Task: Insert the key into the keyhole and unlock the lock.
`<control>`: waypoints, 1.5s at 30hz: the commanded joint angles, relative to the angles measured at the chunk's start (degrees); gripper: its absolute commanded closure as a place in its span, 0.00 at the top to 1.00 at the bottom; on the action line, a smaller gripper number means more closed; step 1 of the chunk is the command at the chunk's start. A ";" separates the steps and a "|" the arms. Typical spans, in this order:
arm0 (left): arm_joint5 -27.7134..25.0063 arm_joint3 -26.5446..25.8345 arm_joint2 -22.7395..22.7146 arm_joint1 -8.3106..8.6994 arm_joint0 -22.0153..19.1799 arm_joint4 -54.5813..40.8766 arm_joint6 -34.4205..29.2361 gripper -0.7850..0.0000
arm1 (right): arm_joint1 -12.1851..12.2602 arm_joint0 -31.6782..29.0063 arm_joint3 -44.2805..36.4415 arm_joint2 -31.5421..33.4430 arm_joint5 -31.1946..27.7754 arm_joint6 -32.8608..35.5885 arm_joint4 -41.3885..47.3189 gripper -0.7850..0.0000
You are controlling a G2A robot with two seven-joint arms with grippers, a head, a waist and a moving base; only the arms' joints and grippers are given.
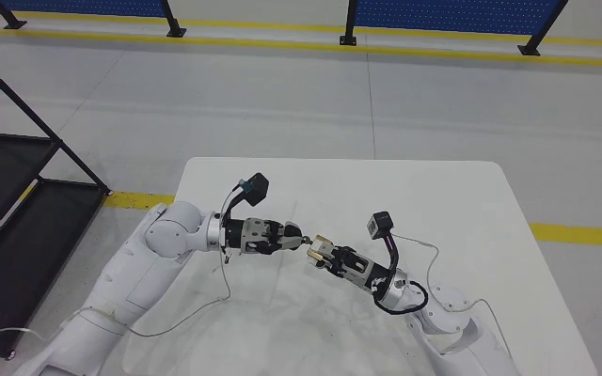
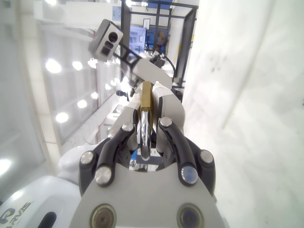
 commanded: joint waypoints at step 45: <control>3.78 2.01 2.07 1.95 -2.44 -12.91 -4.21 1.00 | 0.00 0.00 0.00 0.00 0.00 0.00 0.00 0.00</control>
